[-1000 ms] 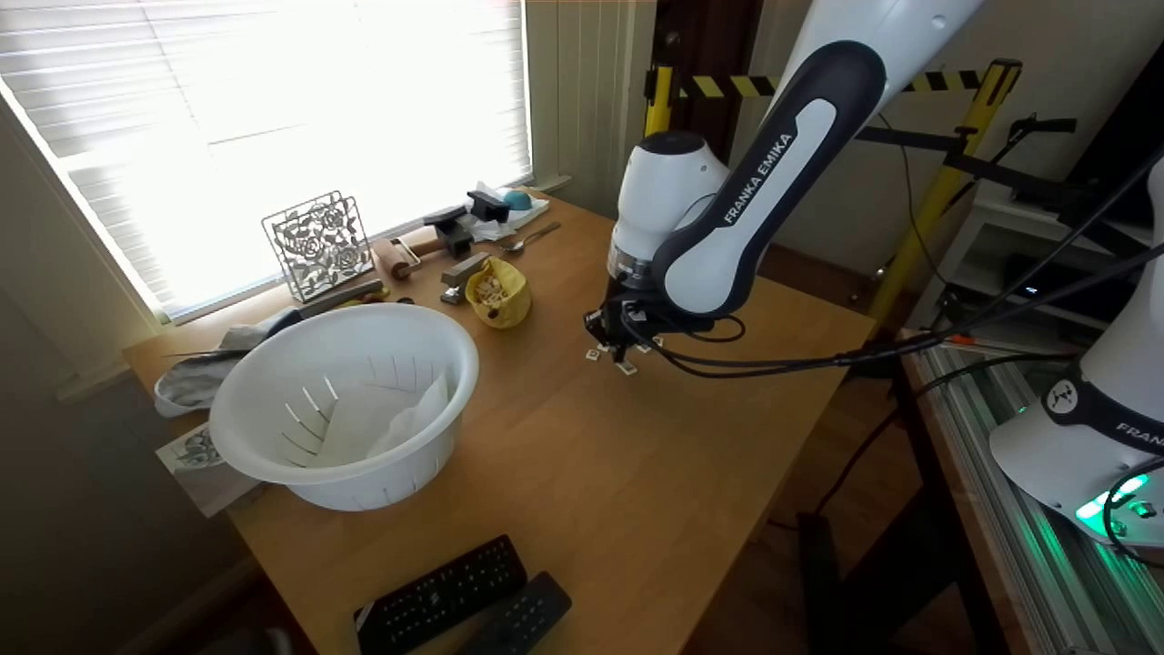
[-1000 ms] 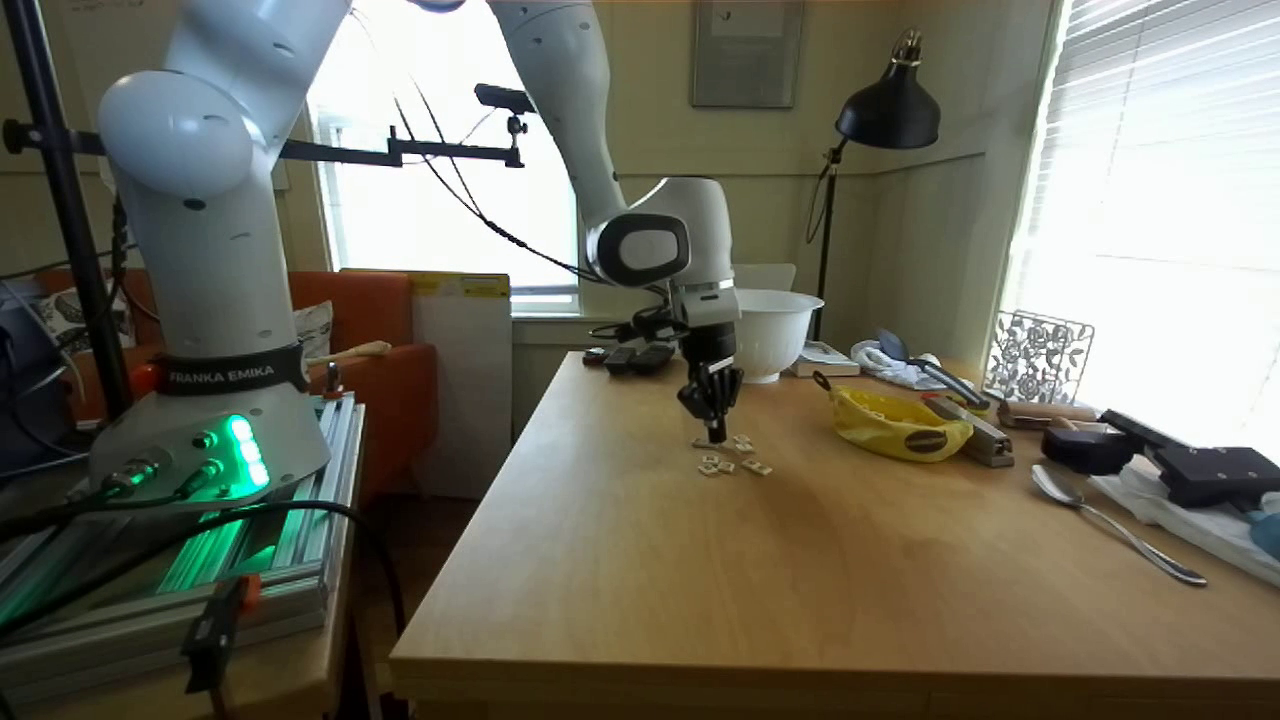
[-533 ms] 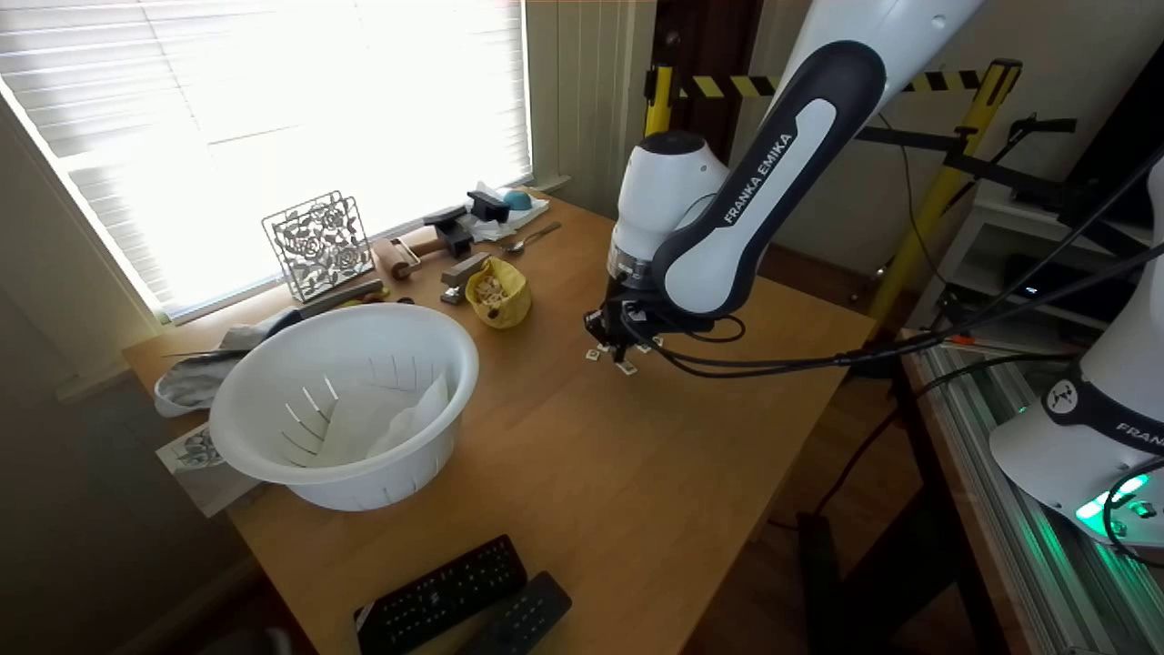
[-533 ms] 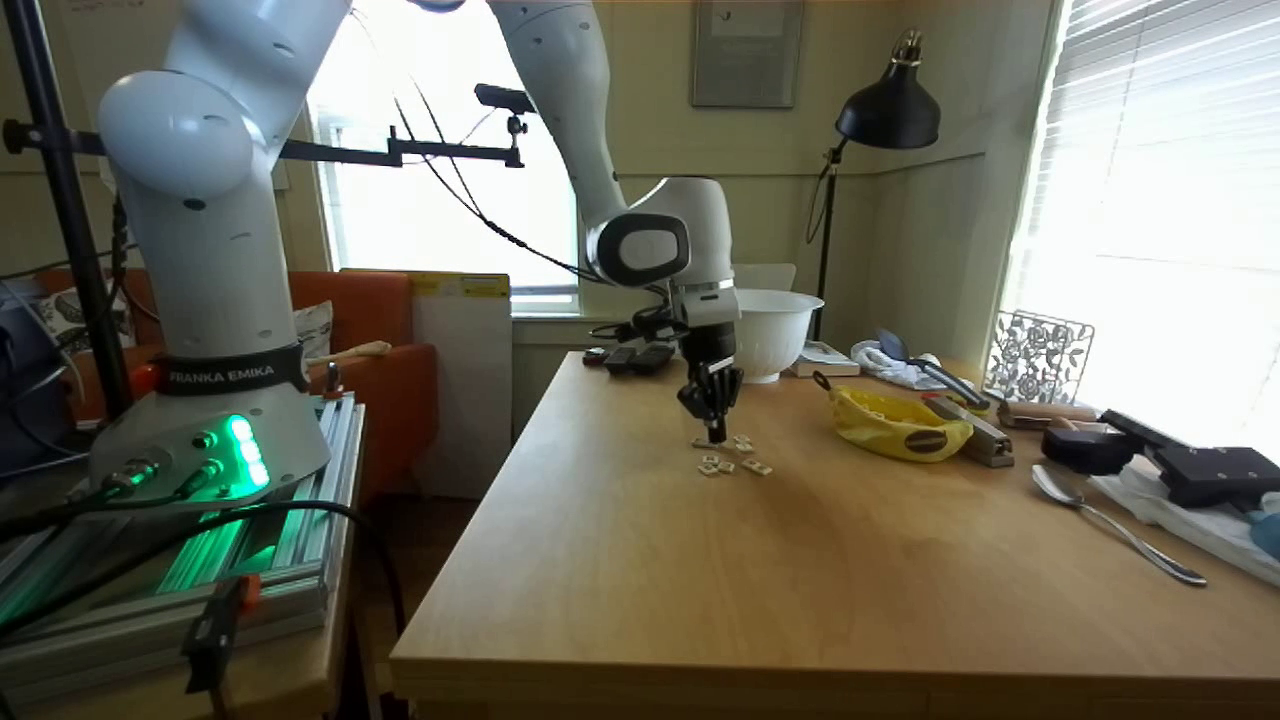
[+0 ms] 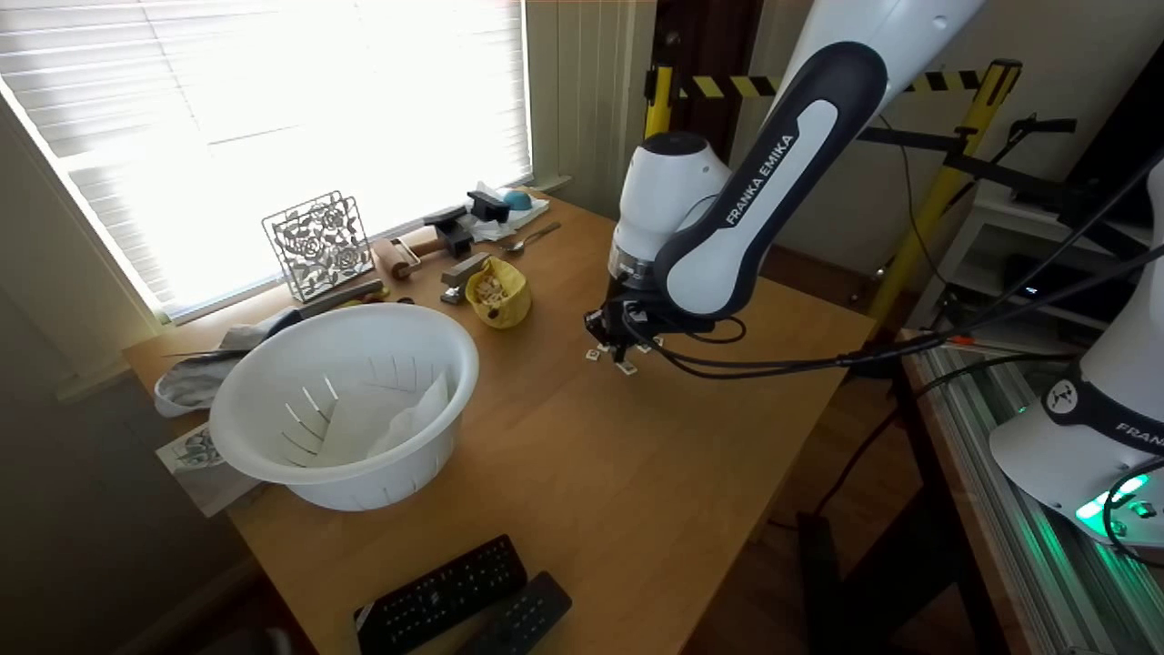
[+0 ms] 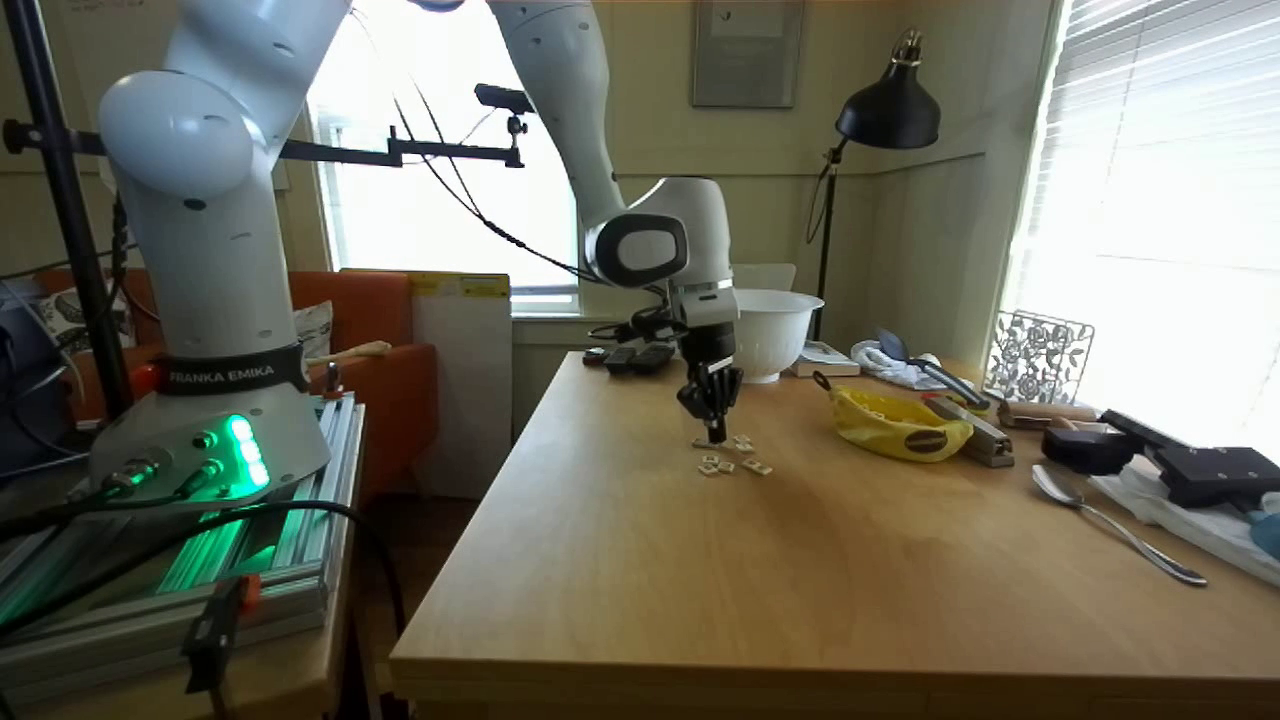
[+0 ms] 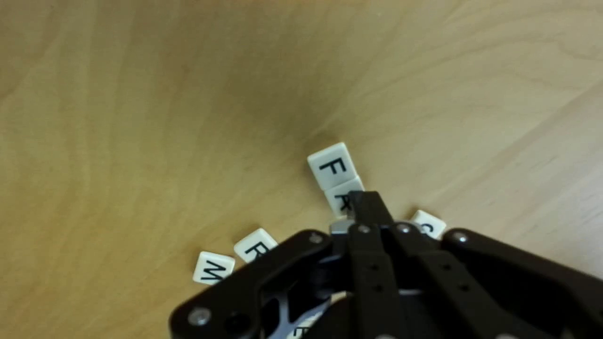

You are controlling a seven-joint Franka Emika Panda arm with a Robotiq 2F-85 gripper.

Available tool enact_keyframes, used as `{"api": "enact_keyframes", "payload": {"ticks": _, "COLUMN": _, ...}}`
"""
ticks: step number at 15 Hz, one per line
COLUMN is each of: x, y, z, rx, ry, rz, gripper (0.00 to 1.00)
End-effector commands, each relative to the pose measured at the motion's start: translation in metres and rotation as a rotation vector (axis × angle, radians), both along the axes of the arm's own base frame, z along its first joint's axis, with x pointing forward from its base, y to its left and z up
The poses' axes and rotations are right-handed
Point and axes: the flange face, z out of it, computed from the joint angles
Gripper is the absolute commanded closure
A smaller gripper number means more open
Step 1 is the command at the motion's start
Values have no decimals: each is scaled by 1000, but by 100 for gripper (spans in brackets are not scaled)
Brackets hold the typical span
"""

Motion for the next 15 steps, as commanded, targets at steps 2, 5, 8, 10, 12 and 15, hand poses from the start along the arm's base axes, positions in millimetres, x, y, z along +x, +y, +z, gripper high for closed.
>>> {"api": "enact_keyframes", "payload": {"ticks": 2, "x": -6, "y": 3, "z": 8, "rx": -6, "ry": -41, "rz": -8, "gripper": 100}}
{"api": "enact_keyframes", "payload": {"ticks": 5, "x": -7, "y": 3, "z": 17, "rx": -2, "ry": -74, "rz": -7, "gripper": 100}}
{"api": "enact_keyframes", "payload": {"ticks": 8, "x": -11, "y": 3, "z": 24, "rx": 7, "ry": -83, "rz": 1, "gripper": 100}}
{"api": "enact_keyframes", "payload": {"ticks": 10, "x": -14, "y": 5, "z": 30, "rx": 19, "ry": -71, "rz": 42, "gripper": 100}}
{"api": "enact_keyframes", "payload": {"ticks": 12, "x": -18, "y": 5, "z": 37, "rx": 23, "ry": -66, "rz": 96, "gripper": 100}}
{"api": "enact_keyframes", "payload": {"ticks": 15, "x": -26, "y": -1, "z": 44, "rx": -2, "ry": -60, "rz": 187, "gripper": 100}}
